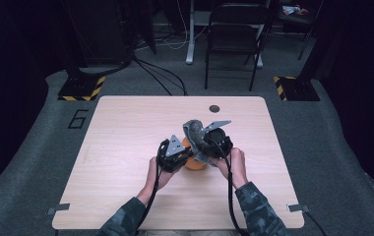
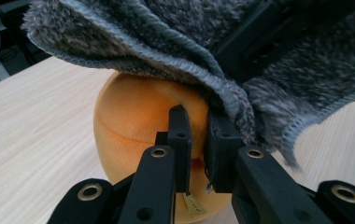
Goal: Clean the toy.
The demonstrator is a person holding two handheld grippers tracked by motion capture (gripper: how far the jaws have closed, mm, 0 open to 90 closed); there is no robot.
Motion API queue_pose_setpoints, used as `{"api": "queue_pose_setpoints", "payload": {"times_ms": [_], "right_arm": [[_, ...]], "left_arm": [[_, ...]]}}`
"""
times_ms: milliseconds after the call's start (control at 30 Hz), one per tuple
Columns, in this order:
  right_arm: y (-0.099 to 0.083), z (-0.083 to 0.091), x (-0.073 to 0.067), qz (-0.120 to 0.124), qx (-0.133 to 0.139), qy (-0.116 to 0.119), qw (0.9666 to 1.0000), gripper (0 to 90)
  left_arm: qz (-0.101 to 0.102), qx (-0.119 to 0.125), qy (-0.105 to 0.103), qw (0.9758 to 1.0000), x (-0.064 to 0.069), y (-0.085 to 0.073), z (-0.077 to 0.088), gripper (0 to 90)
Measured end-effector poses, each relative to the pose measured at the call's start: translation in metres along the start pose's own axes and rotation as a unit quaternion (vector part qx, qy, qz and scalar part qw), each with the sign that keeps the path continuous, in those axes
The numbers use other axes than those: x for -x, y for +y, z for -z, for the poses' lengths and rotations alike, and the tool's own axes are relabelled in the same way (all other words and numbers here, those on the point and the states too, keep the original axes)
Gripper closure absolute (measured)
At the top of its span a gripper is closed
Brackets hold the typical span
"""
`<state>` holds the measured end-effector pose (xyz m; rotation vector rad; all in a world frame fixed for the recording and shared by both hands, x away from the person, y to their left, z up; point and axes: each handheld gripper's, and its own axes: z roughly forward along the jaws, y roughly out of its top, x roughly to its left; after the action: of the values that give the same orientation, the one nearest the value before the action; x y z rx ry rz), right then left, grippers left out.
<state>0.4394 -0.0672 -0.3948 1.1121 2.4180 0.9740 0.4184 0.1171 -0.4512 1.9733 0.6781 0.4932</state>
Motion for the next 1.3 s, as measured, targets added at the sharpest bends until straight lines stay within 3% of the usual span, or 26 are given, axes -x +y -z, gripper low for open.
{"api": "queue_pose_setpoints", "payload": {"times_ms": [133,400,500,600,733,833,933,1000,1133,1200,1300], "right_arm": [[-0.004,-0.003,0.013,-0.019,-0.001,-0.002,0.9998,79.9],[-0.014,-0.003,0.038,-0.036,-0.009,-0.063,0.9973,79.9],[-0.019,-0.005,0.046,-0.041,-0.022,-0.101,0.9938,79.9],[-0.023,-0.004,0.055,-0.059,-0.025,-0.102,0.9927,79.8],[-0.018,0.007,0.055,-0.058,-0.003,-0.083,0.9948,79.8],[-0.009,0.019,0.043,-0.054,0.022,-0.043,0.9973,79.8],[0.0,0.022,0.021,-0.019,0.026,0.003,0.9995,79.8],[0.003,0.016,0.009,0.0,0.015,0.017,0.9997,79.8],[-0.002,-0.003,0.006,0.009,-0.008,-0.002,0.9999,79.9],[-0.004,-0.004,0.011,0.001,-0.009,0.002,1.0,79.9],[-0.006,-0.003,0.017,-0.006,-0.011,-0.018,0.9998,79.9]], "left_arm": [[0.002,0.0,-0.004,1.0,0.0,-0.001,-0.001,82.3],[-0.002,0.0,-0.011,0.9999,-0.001,-0.001,-0.002,82.2],[0.0,-0.001,-0.012,0.9999,-0.001,-0.001,-0.001,82.2],[0.008,0.002,-0.015,0.9999,-0.003,-0.002,-0.001,82.0],[0.011,0.002,-0.017,0.9998,-0.004,-0.002,0.0,81.8],[0.008,0.003,-0.015,0.9998,-0.003,-0.002,-0.001,81.7],[0.008,0.003,-0.015,0.9998,-0.002,-0.002,-0.001,81.6],[0.004,0.0,-0.02,0.9998,-0.002,-0.002,0.0,81.6],[0.002,-0.009,-0.02,0.9998,-0.002,-0.003,-0.001,81.7],[0.005,-0.004,-0.022,0.9997,-0.001,-0.003,-0.002,81.7],[0.001,-0.006,-0.025,0.9997,0.0,-0.003,-0.002,81.7]]}}
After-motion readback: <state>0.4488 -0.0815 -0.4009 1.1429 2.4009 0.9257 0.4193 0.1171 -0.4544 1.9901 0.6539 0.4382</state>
